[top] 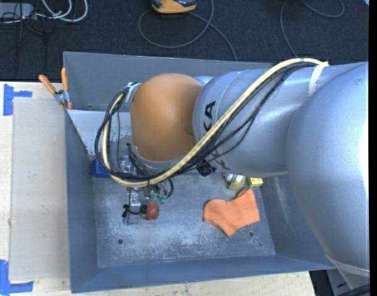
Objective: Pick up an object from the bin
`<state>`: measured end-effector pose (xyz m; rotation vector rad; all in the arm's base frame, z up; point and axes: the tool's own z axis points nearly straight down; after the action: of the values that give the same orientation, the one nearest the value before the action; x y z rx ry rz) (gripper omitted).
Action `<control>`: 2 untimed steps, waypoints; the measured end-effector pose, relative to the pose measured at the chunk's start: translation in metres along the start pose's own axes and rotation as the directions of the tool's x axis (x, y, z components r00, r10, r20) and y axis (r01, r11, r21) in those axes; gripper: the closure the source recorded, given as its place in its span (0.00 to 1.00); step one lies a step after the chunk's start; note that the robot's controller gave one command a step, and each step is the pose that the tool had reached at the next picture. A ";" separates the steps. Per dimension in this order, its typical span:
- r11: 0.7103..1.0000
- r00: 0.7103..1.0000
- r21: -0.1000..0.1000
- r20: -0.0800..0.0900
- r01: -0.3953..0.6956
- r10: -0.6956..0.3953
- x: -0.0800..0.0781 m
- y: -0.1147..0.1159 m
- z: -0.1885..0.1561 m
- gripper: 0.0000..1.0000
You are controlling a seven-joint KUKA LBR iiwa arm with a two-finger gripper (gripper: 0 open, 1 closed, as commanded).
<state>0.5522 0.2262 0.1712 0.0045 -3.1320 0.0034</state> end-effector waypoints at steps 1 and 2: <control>1.000 1.000 -0.002 0.007 -0.005 0.005 -0.002 -0.001 -0.004 0.00; 0.999 0.999 -0.001 0.004 0.036 -0.036 0.004 -0.051 0.071 0.00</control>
Offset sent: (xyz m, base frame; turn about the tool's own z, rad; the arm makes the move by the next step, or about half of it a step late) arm -0.0082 -0.0716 -0.1012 -0.0476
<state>0.5473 0.1750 0.1000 0.0612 -3.1355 0.0014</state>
